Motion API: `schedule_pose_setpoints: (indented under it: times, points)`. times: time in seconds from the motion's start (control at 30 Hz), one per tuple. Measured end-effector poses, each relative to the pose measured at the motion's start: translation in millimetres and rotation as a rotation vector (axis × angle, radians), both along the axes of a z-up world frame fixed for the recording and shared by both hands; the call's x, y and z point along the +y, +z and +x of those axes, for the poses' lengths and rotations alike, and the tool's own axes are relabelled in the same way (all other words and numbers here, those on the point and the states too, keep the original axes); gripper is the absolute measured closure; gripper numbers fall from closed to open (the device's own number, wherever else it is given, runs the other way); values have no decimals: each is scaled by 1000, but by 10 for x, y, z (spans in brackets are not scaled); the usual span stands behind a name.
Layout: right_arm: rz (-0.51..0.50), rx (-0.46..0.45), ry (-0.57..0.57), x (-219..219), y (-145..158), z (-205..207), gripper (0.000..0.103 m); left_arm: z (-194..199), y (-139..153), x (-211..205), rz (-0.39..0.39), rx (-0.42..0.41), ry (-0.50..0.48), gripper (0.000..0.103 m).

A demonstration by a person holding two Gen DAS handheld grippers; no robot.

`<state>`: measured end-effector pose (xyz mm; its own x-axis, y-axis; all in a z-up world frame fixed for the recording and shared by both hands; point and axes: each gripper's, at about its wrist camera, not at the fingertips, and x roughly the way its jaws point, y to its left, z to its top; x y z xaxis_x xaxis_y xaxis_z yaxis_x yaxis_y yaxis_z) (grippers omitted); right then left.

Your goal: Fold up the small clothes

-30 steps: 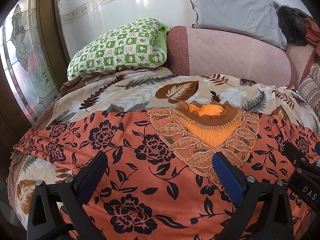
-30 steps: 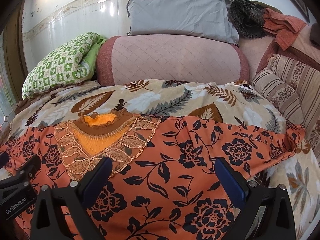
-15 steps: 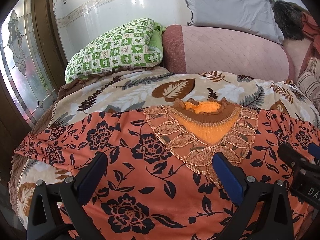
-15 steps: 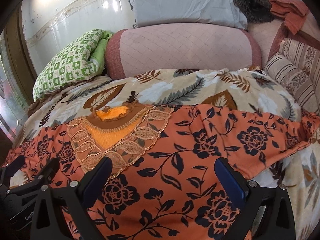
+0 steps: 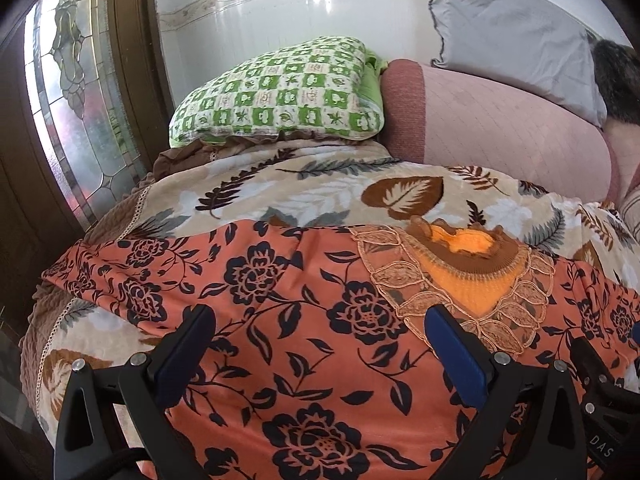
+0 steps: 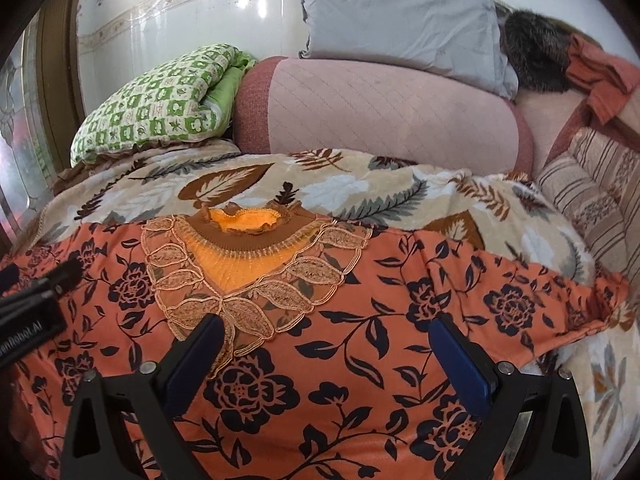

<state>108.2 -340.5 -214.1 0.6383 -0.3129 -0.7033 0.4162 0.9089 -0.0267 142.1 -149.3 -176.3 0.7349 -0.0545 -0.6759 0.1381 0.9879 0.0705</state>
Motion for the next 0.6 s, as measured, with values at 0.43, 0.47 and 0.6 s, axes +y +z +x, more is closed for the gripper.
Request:
schedule_pose_setpoints:
  times: [0.43,0.47,0.6]
  points:
    - [-134,-35,-11,118,109,-42,0,-9,9,0,3,-5,-4,0]
    - [-134,-36,-12,113,115,-46,0,-6,10,2,3,-5,-4,0]
    - [-132,-38,-14,103,121,-48,0,-8,1,-22,7,-2,-9,0]
